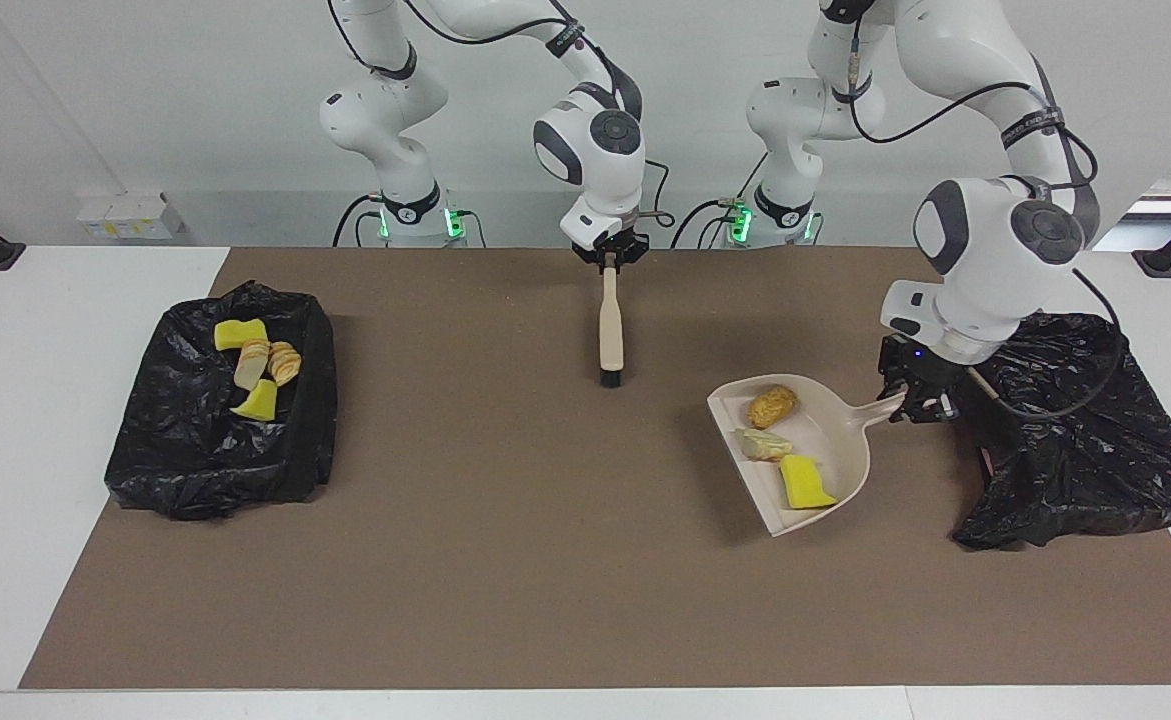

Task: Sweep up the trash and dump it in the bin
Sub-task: 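Carry the loaded dustpan with the left gripper toward the farther bag, then tip the dustpan with the left gripper while the right gripper lowers the brush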

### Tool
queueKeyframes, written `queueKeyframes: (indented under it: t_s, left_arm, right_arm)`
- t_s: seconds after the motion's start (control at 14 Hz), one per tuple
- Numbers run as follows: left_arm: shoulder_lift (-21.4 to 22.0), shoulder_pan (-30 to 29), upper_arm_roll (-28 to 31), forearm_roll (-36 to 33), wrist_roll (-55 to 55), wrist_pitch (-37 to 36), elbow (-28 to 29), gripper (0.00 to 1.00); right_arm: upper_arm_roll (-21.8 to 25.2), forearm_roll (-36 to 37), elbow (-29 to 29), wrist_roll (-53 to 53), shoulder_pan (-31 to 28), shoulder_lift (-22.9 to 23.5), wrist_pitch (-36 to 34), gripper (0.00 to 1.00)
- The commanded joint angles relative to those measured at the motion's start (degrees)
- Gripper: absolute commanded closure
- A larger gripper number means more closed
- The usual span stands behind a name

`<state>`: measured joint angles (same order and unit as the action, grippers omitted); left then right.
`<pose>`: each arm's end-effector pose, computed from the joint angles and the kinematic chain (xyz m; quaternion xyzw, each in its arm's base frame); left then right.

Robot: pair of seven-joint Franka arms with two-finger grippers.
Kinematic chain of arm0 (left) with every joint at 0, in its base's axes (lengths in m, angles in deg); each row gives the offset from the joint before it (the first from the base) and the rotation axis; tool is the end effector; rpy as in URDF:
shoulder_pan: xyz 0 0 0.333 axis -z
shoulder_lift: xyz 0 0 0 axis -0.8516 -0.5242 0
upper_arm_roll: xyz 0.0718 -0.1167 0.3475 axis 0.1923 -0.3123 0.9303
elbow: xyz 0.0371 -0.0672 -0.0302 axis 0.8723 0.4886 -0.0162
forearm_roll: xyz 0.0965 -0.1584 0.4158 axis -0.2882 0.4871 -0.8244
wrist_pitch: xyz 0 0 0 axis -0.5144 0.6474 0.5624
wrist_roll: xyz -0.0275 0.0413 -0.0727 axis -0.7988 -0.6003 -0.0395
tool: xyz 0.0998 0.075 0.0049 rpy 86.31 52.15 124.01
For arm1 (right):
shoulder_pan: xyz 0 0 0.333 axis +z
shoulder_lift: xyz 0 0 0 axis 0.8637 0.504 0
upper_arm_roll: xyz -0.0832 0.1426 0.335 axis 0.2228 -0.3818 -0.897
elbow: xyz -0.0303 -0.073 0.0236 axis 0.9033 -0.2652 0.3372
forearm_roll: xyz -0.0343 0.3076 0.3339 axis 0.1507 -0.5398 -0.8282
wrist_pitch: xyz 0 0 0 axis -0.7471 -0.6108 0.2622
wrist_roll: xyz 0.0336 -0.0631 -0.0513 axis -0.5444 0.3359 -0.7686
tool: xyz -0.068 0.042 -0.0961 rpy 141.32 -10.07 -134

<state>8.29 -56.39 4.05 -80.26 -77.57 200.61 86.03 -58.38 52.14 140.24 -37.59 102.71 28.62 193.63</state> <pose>0.6997 -0.0094 0.4601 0.7603 -0.6495 0.0070 0.0070 0.3393 0.4466 0.3325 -0.9944 0.0038 0.1035 0.0193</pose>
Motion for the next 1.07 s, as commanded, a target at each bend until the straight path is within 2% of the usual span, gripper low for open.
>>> queueKeyframes:
  t_s: [0.0, 0.07, 0.36, 0.57, 0.71, 0.86, 1.0]
  left_arm:
    - [-1.81, -5.32, -0.64, 0.95, -7.89, -2.62, -3.8, 1.0]
    - [-1.81, -7.51, -0.72, 0.95, -10.7, -3.23, -4.24, 1.0]
    - [-2.07, -15.16, -0.72, 0.6, -22.48, -5.34, -6.51, 1.0]
    - [-4.52, -20.52, -0.46, 0.25, -31.18, -9.39, -13.01, 1.0]
    - [-4.62, -23.6, -0.29, -1.42, -35.59, -9.31, -13.65, 1.0]
    - [-4.79, -26.07, -0.29, -3.69, -36.48, -8.34, -14.78, 1.0]
    - [-4.88, -26.69, -0.11, -7.73, -36.31, -5.98, -16.02, 1.0]
  right_arm:
    - [-0.13, -2.81, -0.05, -4.6, -0.87, 0.16, -0.21, 0.92]
    - [-0.13, -2.9, -0.05, -4.78, -0.96, 0.25, -0.21, 0.72]
    - [0.05, -2.81, -1.45, -4.79, -1.65, 1.21, -0.39, 0.44]
    - [0.4, -2.72, -4.7, -4.61, -5.86, 0.26, -0.39, 0.21]
    - [0.49, -1.42, -6.2, -4.69, -10.6, -1.24, -0.39, 0.02]
    - [0.75, 2.18, -7.95, -4.7, -14.91, -2.12, -0.3, 0.0]
    - [0.66, 8.85, -9.62, -4.96, -19.13, -3.17, -0.47, 0.0]
